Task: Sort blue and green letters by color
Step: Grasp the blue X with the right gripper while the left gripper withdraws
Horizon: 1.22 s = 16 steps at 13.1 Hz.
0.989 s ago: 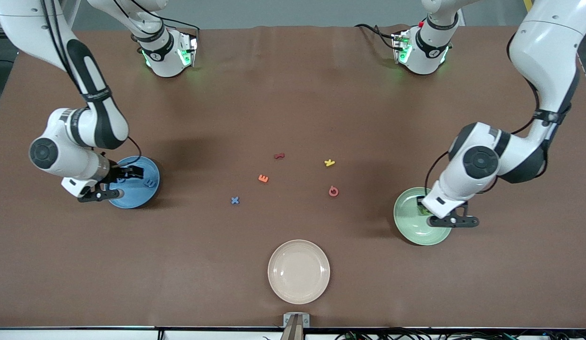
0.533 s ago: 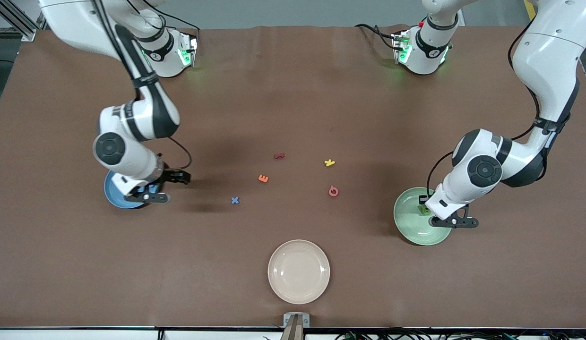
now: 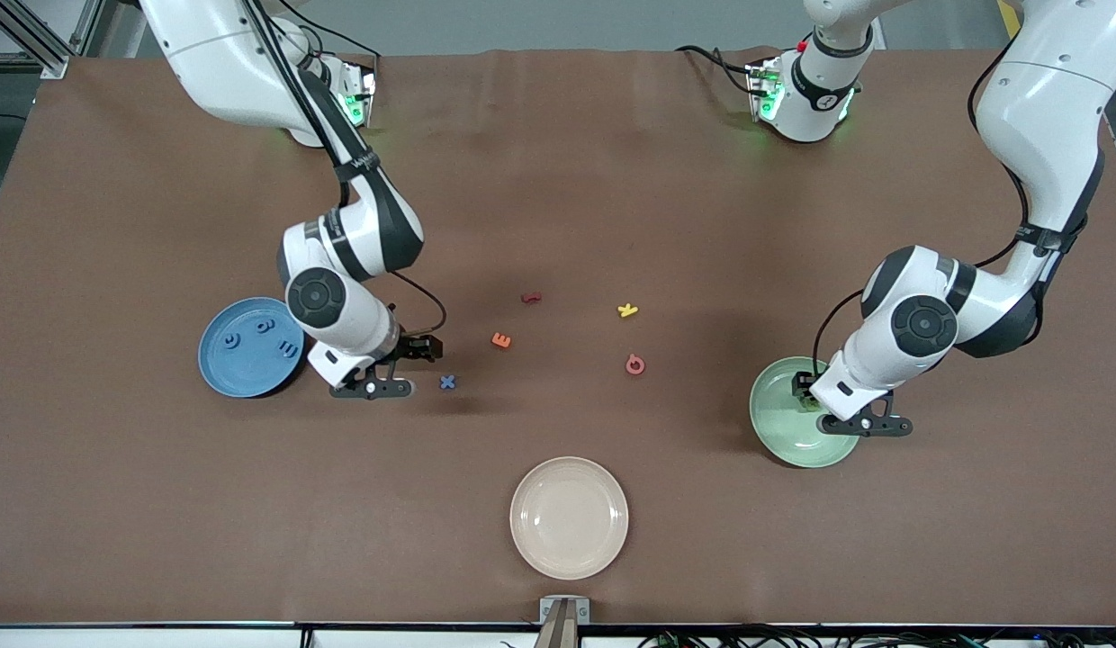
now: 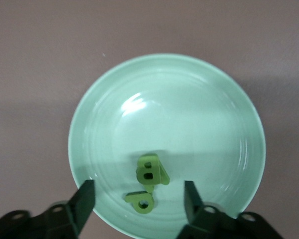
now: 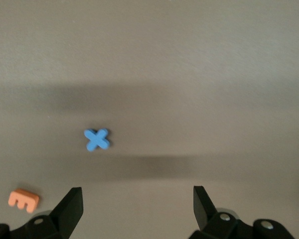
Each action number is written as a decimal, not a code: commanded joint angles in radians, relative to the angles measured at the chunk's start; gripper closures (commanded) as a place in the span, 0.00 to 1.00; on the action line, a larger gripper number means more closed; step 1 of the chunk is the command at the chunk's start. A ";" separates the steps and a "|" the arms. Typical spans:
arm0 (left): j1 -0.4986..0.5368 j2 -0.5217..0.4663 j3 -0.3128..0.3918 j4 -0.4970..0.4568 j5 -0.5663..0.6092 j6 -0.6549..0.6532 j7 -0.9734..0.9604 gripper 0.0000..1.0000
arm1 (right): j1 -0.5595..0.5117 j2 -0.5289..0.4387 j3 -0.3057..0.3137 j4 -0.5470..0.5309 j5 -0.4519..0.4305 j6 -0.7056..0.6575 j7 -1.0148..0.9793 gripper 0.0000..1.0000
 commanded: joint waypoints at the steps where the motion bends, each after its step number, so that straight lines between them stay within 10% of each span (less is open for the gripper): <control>1: 0.001 -0.048 -0.026 0.087 -0.013 -0.129 0.022 0.00 | 0.015 0.090 -0.011 0.105 0.012 -0.005 0.006 0.02; 5: 0.002 -0.076 -0.080 0.310 -0.016 -0.423 0.077 0.00 | 0.031 0.150 -0.009 0.143 0.024 0.055 0.011 0.04; 13: -0.010 -0.301 -0.115 0.419 -0.100 -0.649 0.160 0.00 | 0.068 0.196 -0.011 0.142 0.039 0.118 0.011 0.35; 16: -0.141 -0.399 0.089 0.410 -0.207 -0.663 0.203 0.00 | 0.068 0.196 -0.009 0.139 0.039 0.115 0.008 0.46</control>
